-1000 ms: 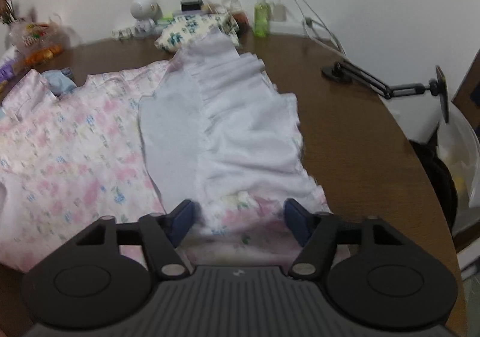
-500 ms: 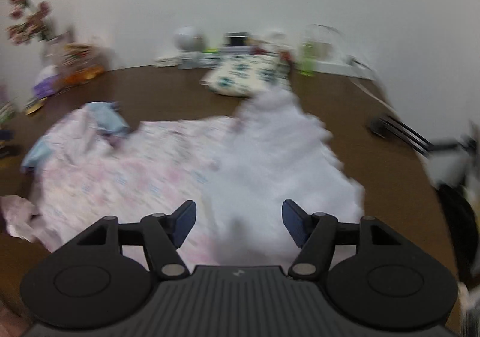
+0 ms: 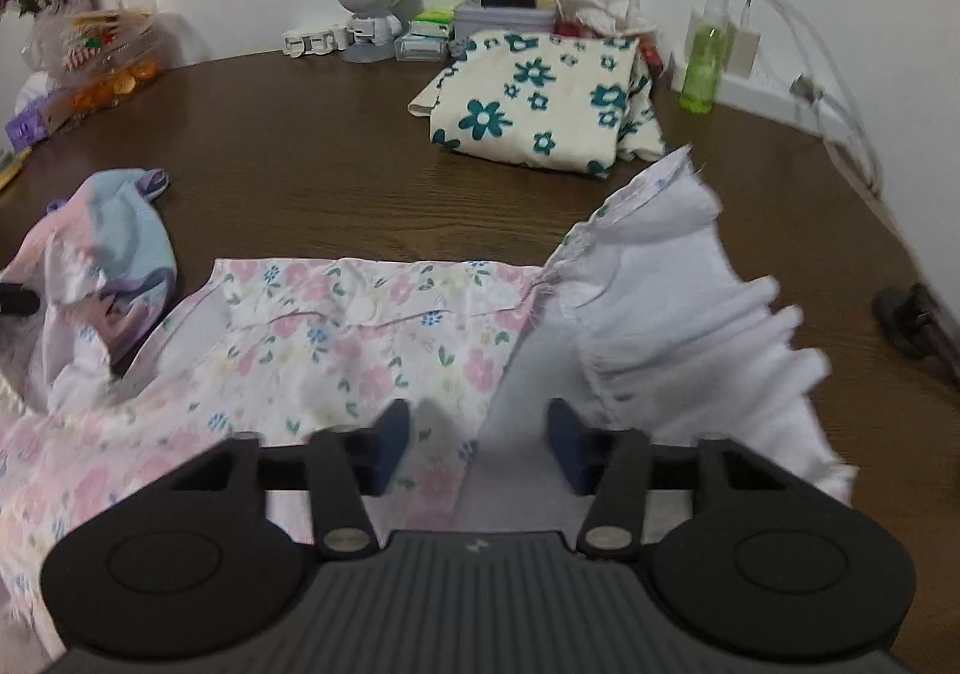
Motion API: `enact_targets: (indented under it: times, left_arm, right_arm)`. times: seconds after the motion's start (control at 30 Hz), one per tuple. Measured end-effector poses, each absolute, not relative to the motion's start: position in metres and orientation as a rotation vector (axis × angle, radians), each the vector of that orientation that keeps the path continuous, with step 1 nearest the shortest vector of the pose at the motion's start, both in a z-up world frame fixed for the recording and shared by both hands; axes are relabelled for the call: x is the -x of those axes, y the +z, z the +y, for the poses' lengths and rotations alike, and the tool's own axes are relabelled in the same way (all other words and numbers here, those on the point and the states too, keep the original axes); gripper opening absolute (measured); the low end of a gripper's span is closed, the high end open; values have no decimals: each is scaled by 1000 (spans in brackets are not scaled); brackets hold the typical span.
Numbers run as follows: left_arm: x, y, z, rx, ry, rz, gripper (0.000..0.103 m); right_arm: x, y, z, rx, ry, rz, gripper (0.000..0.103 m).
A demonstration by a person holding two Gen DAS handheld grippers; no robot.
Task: Fold clothes
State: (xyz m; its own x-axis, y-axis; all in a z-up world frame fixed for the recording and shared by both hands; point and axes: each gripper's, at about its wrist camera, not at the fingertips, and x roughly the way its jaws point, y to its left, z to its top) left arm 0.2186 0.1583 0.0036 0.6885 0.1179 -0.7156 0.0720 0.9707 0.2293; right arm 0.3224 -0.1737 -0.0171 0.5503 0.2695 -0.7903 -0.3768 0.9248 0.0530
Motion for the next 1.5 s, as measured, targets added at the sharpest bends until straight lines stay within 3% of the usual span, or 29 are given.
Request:
enact_targets:
  times: [0.13,0.33,0.4,0.47,0.5,0.53,0.6,0.63,0.67,0.83,0.93,0.97,1.0,1.13,1.23,1.27,1.37,1.4,1.43,1.5]
  left_arm:
    - [-207,16,157,-359,139,737,1]
    - [-215,3,166,-470,294,773,2]
    - [-215,4,167,-444,297,779,10]
    - [-213,11,166,-397,249,757,29]
    - [-212,16,167,-357,225,760,43]
    - [-211,20,169,-327,206,762,43]
    - [-209,29,172,-268,169,766,36]
    - [-209,33,174,-240,150,769,12]
    - [-210,34,172,-241,128,782,0]
    - [-213,40,160,-241,103,791,1]
    - [-209,50,166,-193,151,772,25]
    - [-204,52,170,-175,186,765,55]
    - [-201,51,176,-151,206,761,71]
    - [-187,45,205,-2,271,788,72]
    - [-184,31,225,102,319,809,70]
    - [-185,26,230,122,327,807,64]
    - [-187,17,241,202,313,797,38]
    - [-188,15,243,232,296,786,11]
    - [-187,15,240,237,282,777,0]
    - [-186,16,233,243,254,757,0]
  right_arm:
    - [-321,-25,-176,125,362,860,13]
    - [-313,-31,-179,98,347,792,9]
    - [-312,-31,-180,87,345,782,10]
    - [-309,-31,-183,66,338,779,13]
    - [-307,-30,-185,51,339,779,13]
    - [-301,-28,-187,40,339,775,13]
    - [-291,-23,-191,19,342,768,13]
    - [-284,-20,-195,9,357,765,14]
    - [-277,-17,-198,-3,368,761,15]
    - [-246,-5,-214,-26,409,723,17]
    - [-232,-6,-226,-37,398,725,24]
    - [-228,-8,-232,-50,391,733,27]
    - [-224,-10,-238,-64,385,741,30]
    - [-204,-16,-263,-116,365,756,33]
    - [-191,-20,-274,-120,336,752,33]
    - [-187,-23,-275,-120,327,755,33]
    - [-178,-29,-275,-138,338,766,35]
    - [-174,-29,-273,-128,336,758,36]
    - [-171,-29,-272,-118,337,753,36]
    - [-168,-29,-272,-119,344,751,36]
